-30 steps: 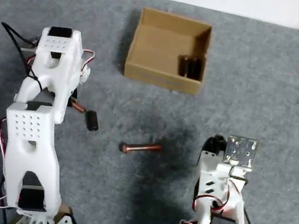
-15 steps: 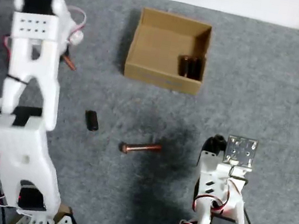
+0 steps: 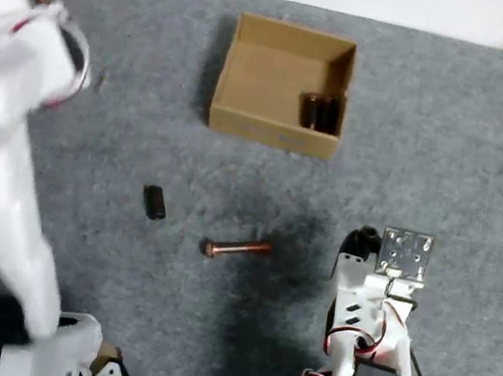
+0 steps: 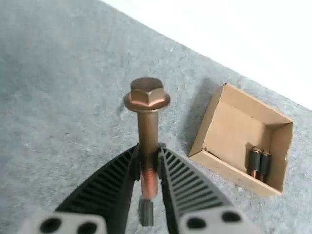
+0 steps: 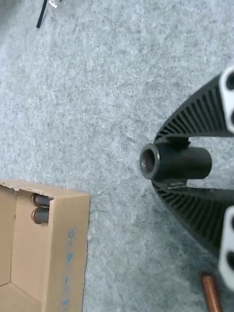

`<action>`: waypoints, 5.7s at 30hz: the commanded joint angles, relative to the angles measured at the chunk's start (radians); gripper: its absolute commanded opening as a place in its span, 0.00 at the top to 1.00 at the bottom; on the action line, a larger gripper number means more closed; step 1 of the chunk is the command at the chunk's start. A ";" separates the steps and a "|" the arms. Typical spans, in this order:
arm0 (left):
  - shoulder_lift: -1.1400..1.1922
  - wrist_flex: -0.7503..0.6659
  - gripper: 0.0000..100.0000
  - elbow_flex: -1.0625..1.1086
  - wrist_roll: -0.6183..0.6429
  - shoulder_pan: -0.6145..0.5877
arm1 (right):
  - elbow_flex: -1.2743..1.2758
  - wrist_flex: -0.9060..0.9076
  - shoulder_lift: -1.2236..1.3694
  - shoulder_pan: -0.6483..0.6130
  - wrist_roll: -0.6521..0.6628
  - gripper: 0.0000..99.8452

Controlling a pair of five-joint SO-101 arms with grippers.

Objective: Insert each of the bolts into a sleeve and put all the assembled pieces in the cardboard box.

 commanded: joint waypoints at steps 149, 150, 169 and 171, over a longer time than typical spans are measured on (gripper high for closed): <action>-1.504 -1.062 0.99 1.948 0.190 0.644 | 0.099 -0.355 -0.012 -0.754 0.206 1.00; -1.504 -1.062 0.99 1.957 0.190 0.662 | 0.099 -0.355 -0.012 -0.754 0.206 1.00; -1.504 -1.053 0.99 2.003 0.184 0.745 | 0.099 -0.355 -0.012 -0.748 0.207 1.00; -1.504 -1.034 0.99 2.003 0.184 0.745 | 0.099 -0.355 -0.012 -0.748 0.207 1.00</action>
